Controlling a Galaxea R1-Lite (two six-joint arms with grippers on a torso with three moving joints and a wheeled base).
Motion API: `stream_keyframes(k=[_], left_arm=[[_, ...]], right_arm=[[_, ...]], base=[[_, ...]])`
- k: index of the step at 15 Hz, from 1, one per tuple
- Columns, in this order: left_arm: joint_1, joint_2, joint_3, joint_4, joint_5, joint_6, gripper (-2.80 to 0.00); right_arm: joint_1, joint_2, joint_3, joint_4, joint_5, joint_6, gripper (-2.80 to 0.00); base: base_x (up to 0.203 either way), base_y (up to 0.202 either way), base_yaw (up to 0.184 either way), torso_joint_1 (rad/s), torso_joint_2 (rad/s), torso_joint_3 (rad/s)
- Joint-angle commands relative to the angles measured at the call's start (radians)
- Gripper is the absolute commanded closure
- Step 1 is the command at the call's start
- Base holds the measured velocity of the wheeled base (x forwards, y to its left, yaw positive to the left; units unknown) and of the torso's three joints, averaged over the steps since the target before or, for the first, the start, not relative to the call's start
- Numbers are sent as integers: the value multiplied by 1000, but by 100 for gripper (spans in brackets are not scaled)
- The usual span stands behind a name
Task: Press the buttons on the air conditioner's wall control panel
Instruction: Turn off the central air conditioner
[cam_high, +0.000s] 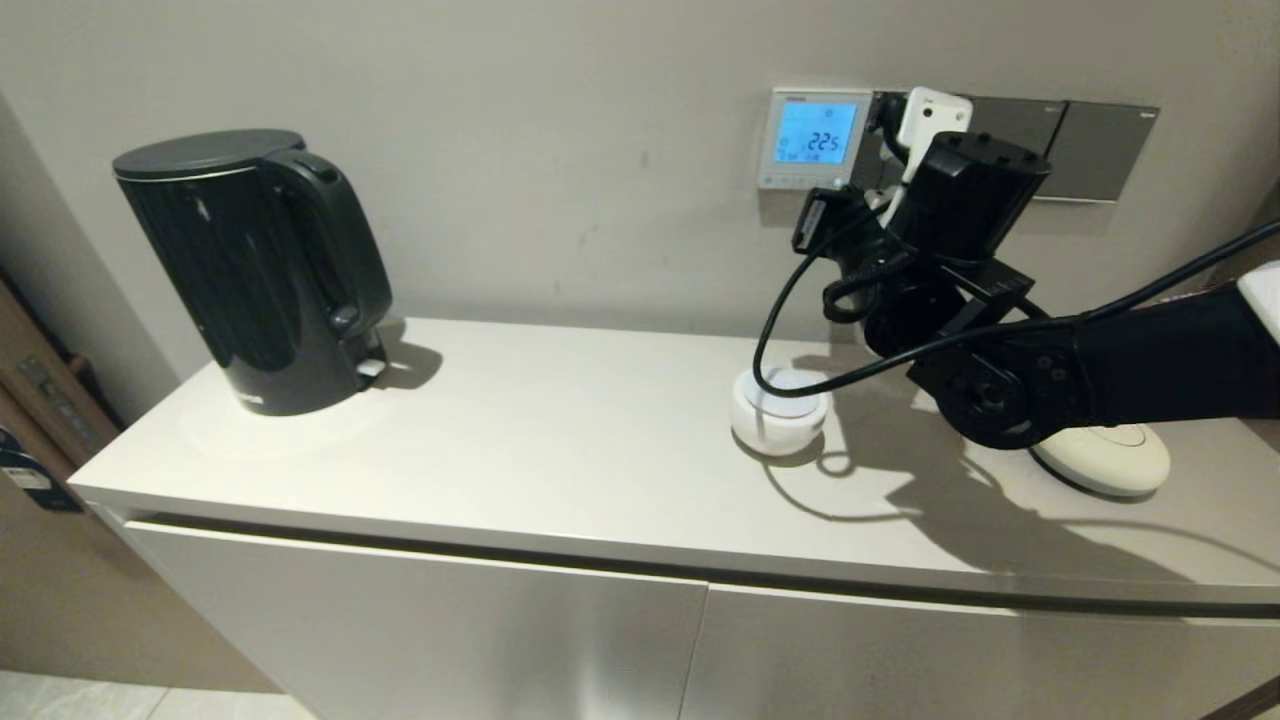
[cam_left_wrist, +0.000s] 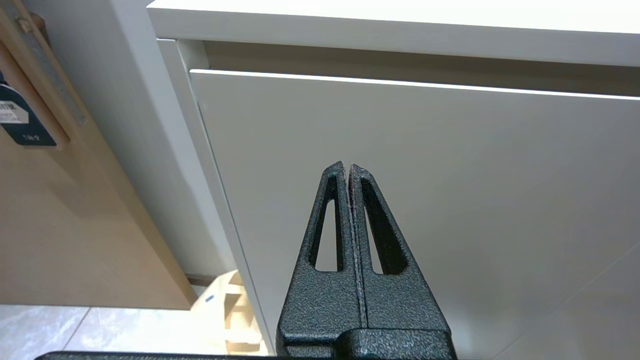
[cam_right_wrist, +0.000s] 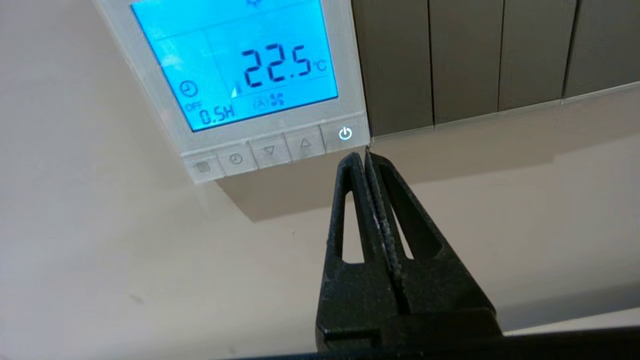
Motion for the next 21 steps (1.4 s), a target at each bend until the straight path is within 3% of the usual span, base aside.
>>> stream_keyframes(k=[1,21], left_arm=[[1,0,0,0,0,0,0],[0,1,0,0,1,0,0]], right_arm=[[-5,15,-13,-6,-4,0,0],[-42,87,-91,0,-1,-3,0]], base=[[0,0,0,0,0,0],[0,0,0,0,0,0]])
